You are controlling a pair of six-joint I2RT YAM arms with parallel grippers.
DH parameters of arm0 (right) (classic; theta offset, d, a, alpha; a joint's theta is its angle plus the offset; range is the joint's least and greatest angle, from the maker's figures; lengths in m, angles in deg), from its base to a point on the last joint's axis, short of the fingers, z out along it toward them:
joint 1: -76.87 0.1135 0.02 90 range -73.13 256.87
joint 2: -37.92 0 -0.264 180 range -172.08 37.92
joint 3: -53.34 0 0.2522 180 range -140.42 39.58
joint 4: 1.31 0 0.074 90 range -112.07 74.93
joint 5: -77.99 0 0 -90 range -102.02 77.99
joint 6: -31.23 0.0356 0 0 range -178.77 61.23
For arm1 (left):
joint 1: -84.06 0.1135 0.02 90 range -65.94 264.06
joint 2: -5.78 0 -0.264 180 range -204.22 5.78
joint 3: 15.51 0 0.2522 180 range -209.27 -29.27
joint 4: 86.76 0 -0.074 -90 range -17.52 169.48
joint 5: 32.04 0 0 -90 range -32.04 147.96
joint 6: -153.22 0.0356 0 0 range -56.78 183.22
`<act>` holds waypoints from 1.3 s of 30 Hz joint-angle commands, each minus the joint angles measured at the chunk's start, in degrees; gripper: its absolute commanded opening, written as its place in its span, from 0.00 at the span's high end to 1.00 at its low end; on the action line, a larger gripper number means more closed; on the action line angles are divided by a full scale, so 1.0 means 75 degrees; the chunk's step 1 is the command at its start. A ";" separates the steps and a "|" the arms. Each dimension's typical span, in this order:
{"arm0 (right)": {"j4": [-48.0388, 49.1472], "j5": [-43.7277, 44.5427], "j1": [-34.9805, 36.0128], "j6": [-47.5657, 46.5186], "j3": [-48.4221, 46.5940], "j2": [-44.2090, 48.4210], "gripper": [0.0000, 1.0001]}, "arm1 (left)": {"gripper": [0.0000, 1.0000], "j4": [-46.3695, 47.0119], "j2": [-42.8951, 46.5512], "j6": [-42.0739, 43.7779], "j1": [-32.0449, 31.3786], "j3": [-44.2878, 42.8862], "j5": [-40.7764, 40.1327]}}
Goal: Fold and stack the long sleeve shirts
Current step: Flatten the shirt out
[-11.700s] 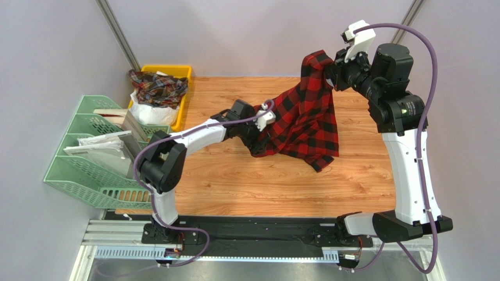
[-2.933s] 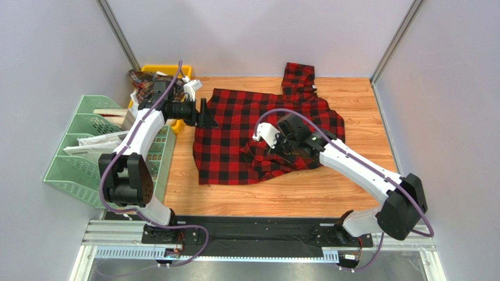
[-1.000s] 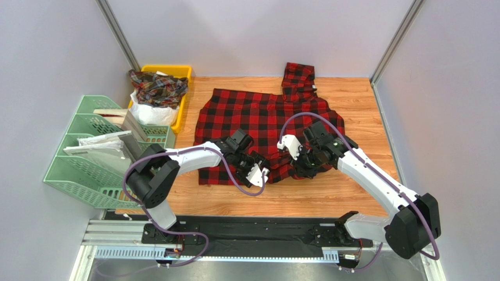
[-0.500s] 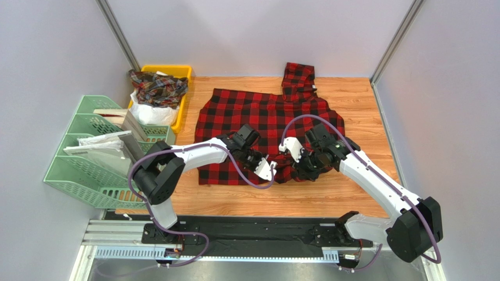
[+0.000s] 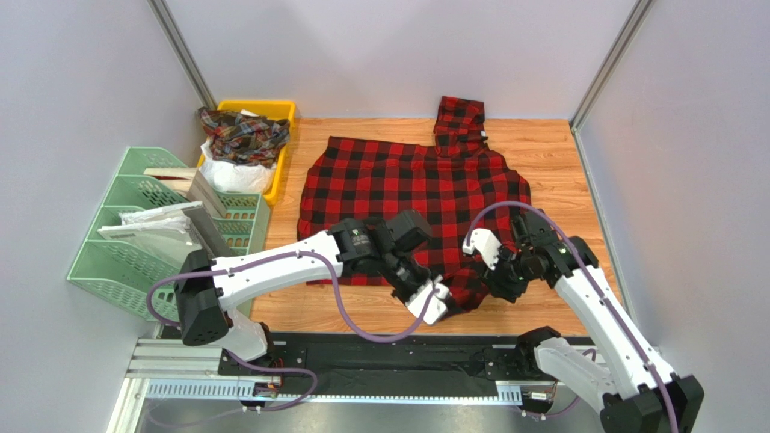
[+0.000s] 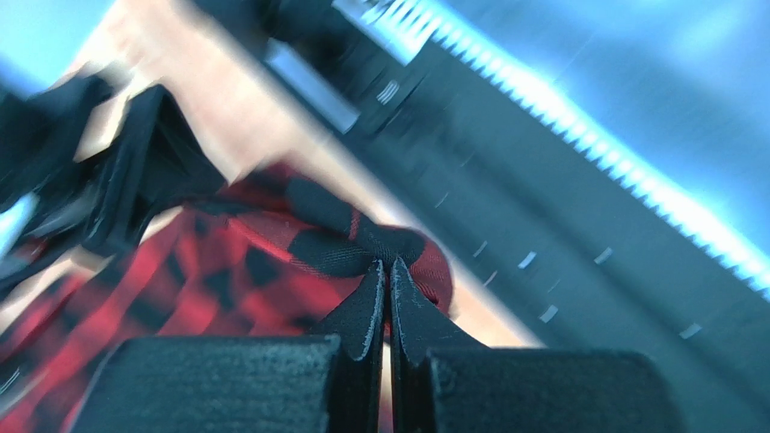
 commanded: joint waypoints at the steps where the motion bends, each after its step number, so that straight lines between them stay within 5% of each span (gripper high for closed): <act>1: -0.0515 0.0948 -0.0296 -0.0934 -0.0114 0.0549 0.30 | 1.00 -0.0277 -0.0662 -0.1282 -0.0589 -0.0401 0.0209; 5: -0.0995 0.0906 -0.0892 -0.1520 -0.0325 0.0843 0.12 | 0.59 -0.0463 -0.0652 -0.1494 -0.0660 -0.0343 0.0021; 6: -0.1054 0.0847 -0.1184 -0.1625 -0.0372 0.0843 0.11 | 0.57 -0.0534 -0.0547 -0.1448 -0.0625 -0.0296 0.0125; 12: -0.0505 0.0179 -0.2042 -0.1698 -0.0501 -0.0054 0.11 | 0.53 -0.0641 0.0449 -0.2219 0.0567 0.0570 0.0173; 20: 0.1383 0.0554 -0.2007 0.0656 -0.2102 -0.3793 0.24 | 0.52 -0.1457 -0.1165 -0.3369 0.5031 -0.0516 -0.1325; 22: 0.1359 0.0600 -0.1960 0.0846 -0.2515 -0.4740 0.26 | 0.40 -0.1846 -0.1880 -0.3229 0.5781 -0.1056 -0.1699; 32: 0.1735 0.1959 -0.1796 0.0660 -0.2448 -0.6960 0.32 | 0.40 -0.1718 -0.2971 -0.3088 0.6266 -0.0472 -0.3962; 39: 0.1267 0.2323 -0.1621 0.0027 -0.1475 -0.6611 0.33 | 0.44 -0.1953 -0.2996 -0.2889 0.5974 0.0510 -0.4454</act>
